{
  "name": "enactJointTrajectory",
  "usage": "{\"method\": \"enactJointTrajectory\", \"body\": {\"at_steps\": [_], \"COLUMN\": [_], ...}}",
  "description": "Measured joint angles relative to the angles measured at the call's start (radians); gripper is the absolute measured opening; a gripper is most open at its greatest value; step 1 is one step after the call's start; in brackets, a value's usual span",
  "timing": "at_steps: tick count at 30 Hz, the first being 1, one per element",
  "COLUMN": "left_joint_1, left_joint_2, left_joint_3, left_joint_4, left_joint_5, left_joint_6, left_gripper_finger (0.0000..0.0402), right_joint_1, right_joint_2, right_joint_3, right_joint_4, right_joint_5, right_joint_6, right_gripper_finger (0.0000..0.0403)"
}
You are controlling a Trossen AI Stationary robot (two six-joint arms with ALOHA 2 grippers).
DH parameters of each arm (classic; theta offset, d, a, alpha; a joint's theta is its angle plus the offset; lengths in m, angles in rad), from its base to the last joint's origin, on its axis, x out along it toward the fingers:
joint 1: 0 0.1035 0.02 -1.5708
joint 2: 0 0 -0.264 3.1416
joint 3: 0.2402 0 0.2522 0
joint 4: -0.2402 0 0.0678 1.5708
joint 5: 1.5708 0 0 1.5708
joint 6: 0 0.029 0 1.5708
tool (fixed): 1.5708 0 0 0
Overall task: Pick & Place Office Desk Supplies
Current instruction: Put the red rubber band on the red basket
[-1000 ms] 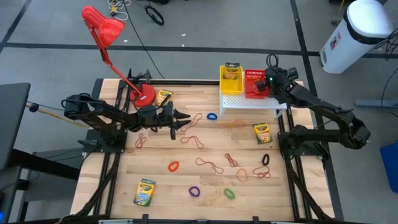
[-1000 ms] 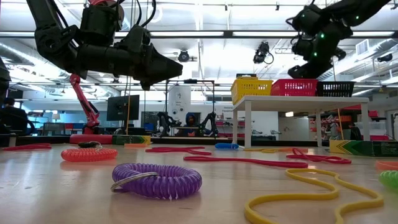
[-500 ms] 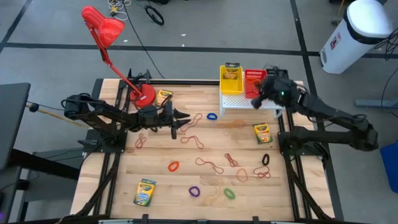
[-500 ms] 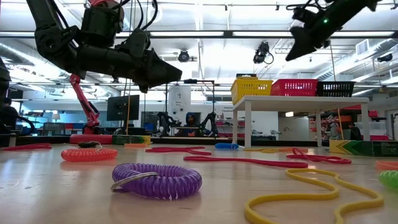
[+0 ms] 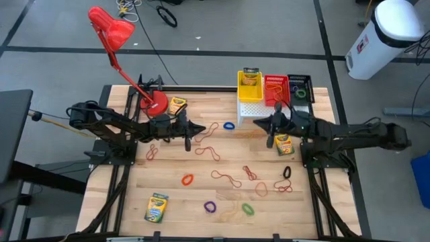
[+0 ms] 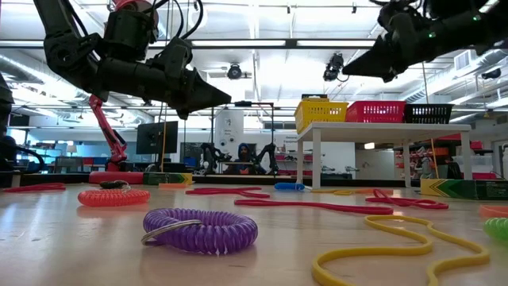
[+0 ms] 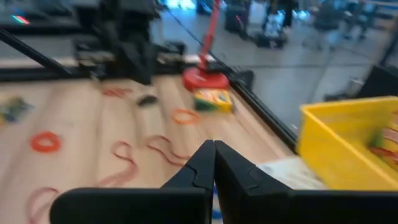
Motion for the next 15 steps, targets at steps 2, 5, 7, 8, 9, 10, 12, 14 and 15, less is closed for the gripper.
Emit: {"method": "enactJointTrajectory", "body": {"at_steps": [2,5,7,8,9,10,12,14,15], "left_joint_1": [0.000,0.000,0.001,0.000,-0.002,-0.005,-0.014,-0.024,-0.031], "left_joint_2": [0.000,0.000,0.000,0.000,0.000,0.000,0.004,0.008,0.013], "left_joint_3": [0.000,0.000,0.000,0.002,0.003,0.003,0.004,0.004,0.004], "left_joint_4": [0.000,-0.001,-0.016,-0.028,-0.035,-0.036,-0.031,-0.034,-0.029], "left_joint_5": [0.000,0.009,0.042,0.058,0.068,0.074,0.075,0.068,0.052], "left_joint_6": [-0.005,-0.043,-0.045,-0.043,-0.042,-0.042,-0.029,-0.013,-0.005], "left_gripper_finger": [0.0016,0.0022,0.0022,0.0021,0.0018,0.0015,0.0008,0.0005,0.0006], "right_joint_1": [0.028,0.064,0.096,0.115,0.137,0.161,0.214,0.274,0.307], "right_joint_2": [0.000,0.000,0.000,0.000,0.000,0.000,0.009,0.033,0.052], "right_joint_3": [-0.022,-0.032,-0.032,-0.032,-0.032,-0.029,-0.013,0.005,0.008], "right_joint_4": [0.051,0.057,0.037,0.020,-0.006,-0.048,-0.142,-0.219,-0.243], "right_joint_5": [-0.015,-0.060,-0.050,-0.032,-0.009,0.019,0.086,0.149,0.174], "right_joint_6": [0.036,0.045,0.070,0.084,0.101,0.121,0.179,0.264,0.312], "right_gripper_finger": [0.0016,0.0013,0.0007,0.0005,0.0004,0.0004,0.0005,0.0008,0.0009]}}
